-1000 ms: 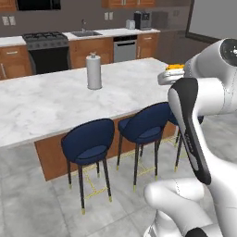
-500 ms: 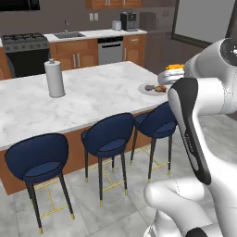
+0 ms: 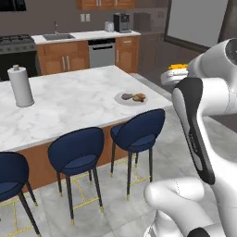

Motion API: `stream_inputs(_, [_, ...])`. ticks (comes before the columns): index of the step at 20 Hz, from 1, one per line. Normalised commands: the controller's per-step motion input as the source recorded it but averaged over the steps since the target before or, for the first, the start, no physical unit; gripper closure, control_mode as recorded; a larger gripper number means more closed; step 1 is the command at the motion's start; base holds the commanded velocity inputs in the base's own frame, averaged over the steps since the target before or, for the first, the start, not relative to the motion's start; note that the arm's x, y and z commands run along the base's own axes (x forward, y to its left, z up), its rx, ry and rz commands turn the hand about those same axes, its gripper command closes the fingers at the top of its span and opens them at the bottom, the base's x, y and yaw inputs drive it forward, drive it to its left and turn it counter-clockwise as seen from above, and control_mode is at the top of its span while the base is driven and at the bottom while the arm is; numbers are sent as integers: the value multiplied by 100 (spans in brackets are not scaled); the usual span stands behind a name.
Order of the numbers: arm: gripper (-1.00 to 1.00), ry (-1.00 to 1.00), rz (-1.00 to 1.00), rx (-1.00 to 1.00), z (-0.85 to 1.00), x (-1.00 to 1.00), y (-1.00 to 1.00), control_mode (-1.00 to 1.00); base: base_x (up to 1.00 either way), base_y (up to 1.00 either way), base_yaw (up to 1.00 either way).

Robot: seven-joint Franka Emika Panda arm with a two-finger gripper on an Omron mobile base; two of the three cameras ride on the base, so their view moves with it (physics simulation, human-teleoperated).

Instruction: Take the cheese, chicken drumstick, and eggplant from the fridge and place them on the plate on the dining counter to create an appetizer plate.

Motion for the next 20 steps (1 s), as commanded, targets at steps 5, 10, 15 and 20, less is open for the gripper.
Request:
stream_inputs(5, [100, 0, 0, 0, 0, 0, 0, 100, 98, -1, 19])
stream_inputs(10, [100, 0, 0, 0, 0, 0, 0, 100, 100, 0, 23])
stream_inputs(15, [100, 0, 0, 0, 0, 0, 0, 100, 58, -41, 17])
stream_inputs(20, [100, 0, 0, 0, 0, 0, 0, 100, 0, -98, 3])
